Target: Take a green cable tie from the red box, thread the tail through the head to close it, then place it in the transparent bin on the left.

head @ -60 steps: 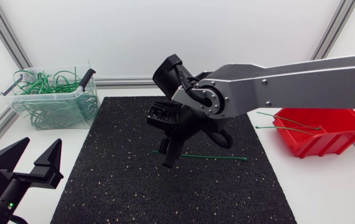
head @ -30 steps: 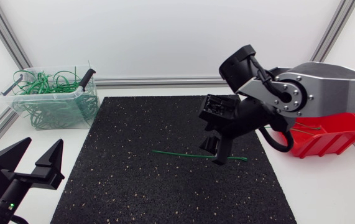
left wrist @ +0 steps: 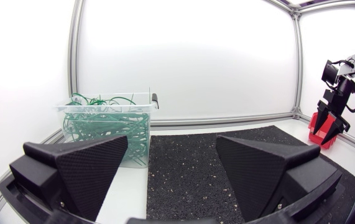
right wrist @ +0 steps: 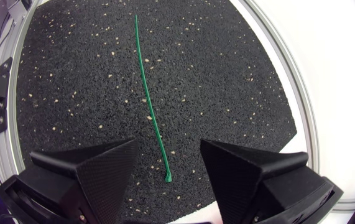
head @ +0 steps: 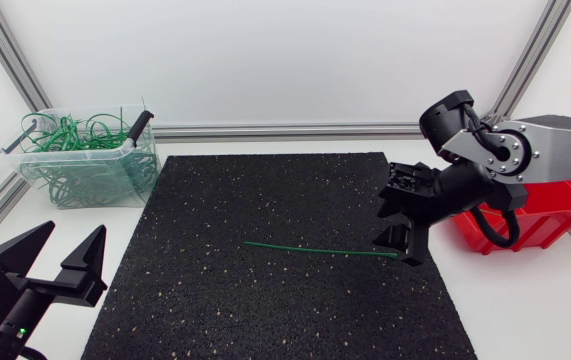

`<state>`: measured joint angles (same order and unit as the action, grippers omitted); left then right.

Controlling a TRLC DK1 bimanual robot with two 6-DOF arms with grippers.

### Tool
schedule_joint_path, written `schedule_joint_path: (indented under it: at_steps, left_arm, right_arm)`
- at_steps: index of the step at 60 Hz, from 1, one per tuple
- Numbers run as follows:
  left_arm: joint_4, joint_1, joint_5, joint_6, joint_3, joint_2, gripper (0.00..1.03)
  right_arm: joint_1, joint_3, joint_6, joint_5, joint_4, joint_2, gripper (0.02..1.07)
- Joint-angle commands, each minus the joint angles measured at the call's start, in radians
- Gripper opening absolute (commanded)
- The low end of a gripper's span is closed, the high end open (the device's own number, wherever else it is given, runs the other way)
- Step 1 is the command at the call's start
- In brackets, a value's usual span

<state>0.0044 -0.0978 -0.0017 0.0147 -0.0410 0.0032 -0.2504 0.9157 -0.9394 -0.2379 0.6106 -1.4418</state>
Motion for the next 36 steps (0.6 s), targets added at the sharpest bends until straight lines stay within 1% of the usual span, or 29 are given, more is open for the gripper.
schedule_joint_path:
  at_steps: [1,5,7,17,27,36]
  left_arm:
    - [-0.032,-0.014,0.002,-0.032,0.036,0.017,0.99]
    - [-0.032,-0.014,0.002,-0.039,0.036,0.02,0.99]
    - [-0.032,-0.013,0.002,-0.044,0.036,0.02,0.99]
    - [-0.032,-0.01,0.0,-0.064,0.036,0.021,0.99]
    - [-0.034,-0.01,-0.007,-0.067,0.036,0.018,0.96]
    - [-0.037,-0.014,-0.009,-0.067,0.036,0.018,0.96]
  right_arm:
    - [0.028,-0.028,-0.068,-0.009,0.017,-0.055,0.73]
    - [0.048,-0.023,-0.095,-0.021,0.017,-0.091,0.61]
    - [0.057,-0.02,-0.102,-0.026,0.017,-0.111,0.58]
    - [0.094,-0.008,-0.16,-0.026,0.018,-0.195,0.44]
    - [0.112,-0.003,-0.187,-0.026,0.023,-0.226,0.44]
    - [0.114,0.008,-0.197,-0.024,0.031,-0.255,0.43]
